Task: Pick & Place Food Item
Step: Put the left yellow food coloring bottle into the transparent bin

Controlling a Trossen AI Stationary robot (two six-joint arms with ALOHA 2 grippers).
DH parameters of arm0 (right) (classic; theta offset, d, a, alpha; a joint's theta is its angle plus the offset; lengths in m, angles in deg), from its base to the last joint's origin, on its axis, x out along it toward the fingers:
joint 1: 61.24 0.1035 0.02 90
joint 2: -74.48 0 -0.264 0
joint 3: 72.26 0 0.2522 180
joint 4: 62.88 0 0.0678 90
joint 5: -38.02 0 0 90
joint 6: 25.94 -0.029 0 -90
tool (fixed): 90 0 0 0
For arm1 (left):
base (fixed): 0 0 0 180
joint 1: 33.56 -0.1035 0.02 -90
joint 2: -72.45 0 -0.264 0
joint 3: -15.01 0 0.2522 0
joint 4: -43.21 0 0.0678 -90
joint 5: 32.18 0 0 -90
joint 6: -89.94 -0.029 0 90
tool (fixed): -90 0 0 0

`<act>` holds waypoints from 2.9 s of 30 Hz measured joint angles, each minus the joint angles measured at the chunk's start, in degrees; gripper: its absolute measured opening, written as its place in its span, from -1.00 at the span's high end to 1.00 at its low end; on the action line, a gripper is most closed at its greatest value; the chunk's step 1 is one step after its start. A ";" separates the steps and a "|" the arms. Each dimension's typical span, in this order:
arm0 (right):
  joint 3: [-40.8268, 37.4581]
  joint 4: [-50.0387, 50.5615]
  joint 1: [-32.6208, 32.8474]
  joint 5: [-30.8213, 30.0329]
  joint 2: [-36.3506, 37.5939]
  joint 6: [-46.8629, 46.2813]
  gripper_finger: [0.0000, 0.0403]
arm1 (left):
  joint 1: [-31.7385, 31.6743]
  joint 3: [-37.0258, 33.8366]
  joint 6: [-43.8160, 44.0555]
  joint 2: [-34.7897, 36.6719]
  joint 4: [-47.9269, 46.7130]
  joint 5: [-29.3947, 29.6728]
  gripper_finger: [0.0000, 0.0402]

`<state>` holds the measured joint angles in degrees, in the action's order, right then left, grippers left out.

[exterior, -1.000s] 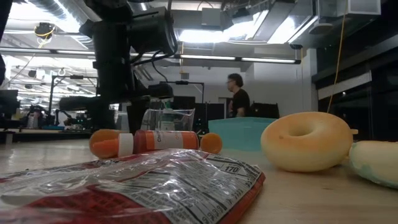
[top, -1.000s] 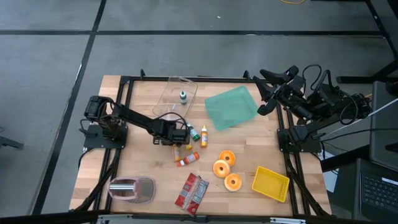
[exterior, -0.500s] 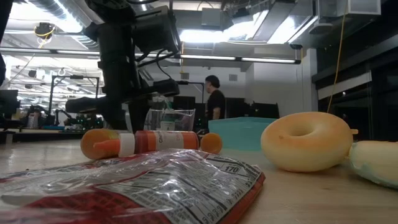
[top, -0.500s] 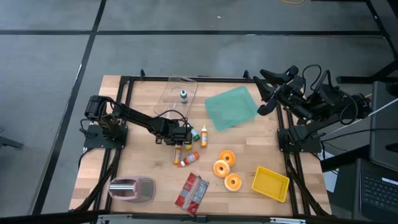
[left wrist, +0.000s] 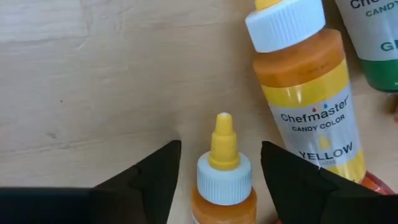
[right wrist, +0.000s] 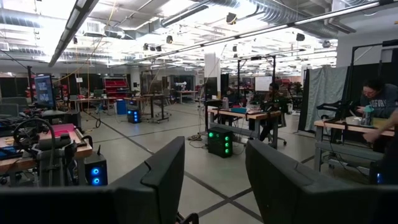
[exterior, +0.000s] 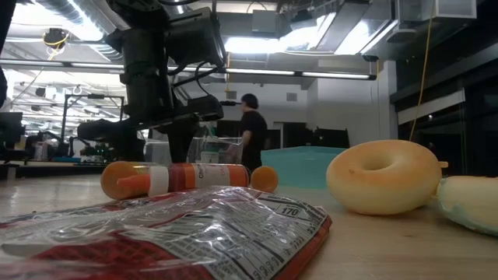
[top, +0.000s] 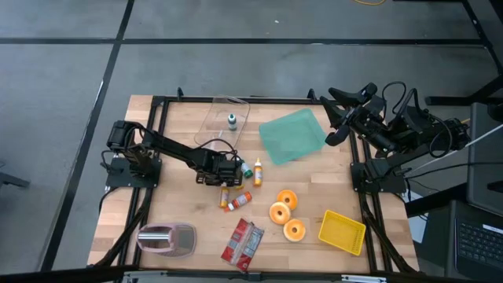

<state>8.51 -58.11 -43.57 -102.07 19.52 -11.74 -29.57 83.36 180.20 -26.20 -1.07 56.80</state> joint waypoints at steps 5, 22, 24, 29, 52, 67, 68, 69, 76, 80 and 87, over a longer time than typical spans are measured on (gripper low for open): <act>0.00 0.04 -0.01 -1.14 0.00 0.13 0.16 | -0.39 0.00 0.23 0.00 0.26 1.18 0.01; -0.02 0.07 -0.04 -1.99 0.00 0.13 0.16 | -0.35 0.00 -2.75 0.00 1.04 -1.59 0.18; -0.02 0.09 -0.30 -1.97 0.00 0.13 0.16 | -0.35 0.00 -3.43 -0.01 1.03 -2.21 0.18; -0.02 0.09 -1.20 -1.92 0.00 0.09 0.16 | -0.35 0.00 -4.48 -0.04 0.96 -2.93 0.32; -0.02 -0.17 -5.79 2.13 -0.02 -1.59 0.16 | -0.24 0.07 -7.59 6.31 16.66 10.91 0.44; -0.02 -0.17 -8.59 5.36 -0.02 -2.93 0.16 | -0.19 0.04 -34.23 20.21 17.03 41.10 0.44; -0.02 -0.17 -8.83 5.96 -0.02 -3.30 0.16 | -0.45 0.04 -37.54 21.02 17.26 43.77 0.44; -0.02 -0.22 -9.11 6.47 -0.02 -3.48 0.16 | -0.82 0.04 -41.16 21.77 17.08 45.88 0.44; -0.02 -0.39 -10.25 7.52 -0.02 -6.34 0.16 | -7.47 0.04 -60.11 24.72 17.07 52.26 0.44; -0.02 -0.84 -10.23 7.54 -0.02 -7.34 0.16 | -14.04 0.04 -65.21 24.09 17.27 51.90 0.44; -0.02 -0.85 -10.23 7.52 -0.02 -10.86 0.16 | -25.53 -0.93 -77.24 21.17 29.51 41.70 0.44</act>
<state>8.49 -58.96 -53.80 -94.55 19.50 -22.61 -55.10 82.43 102.96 -5.03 28.44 98.51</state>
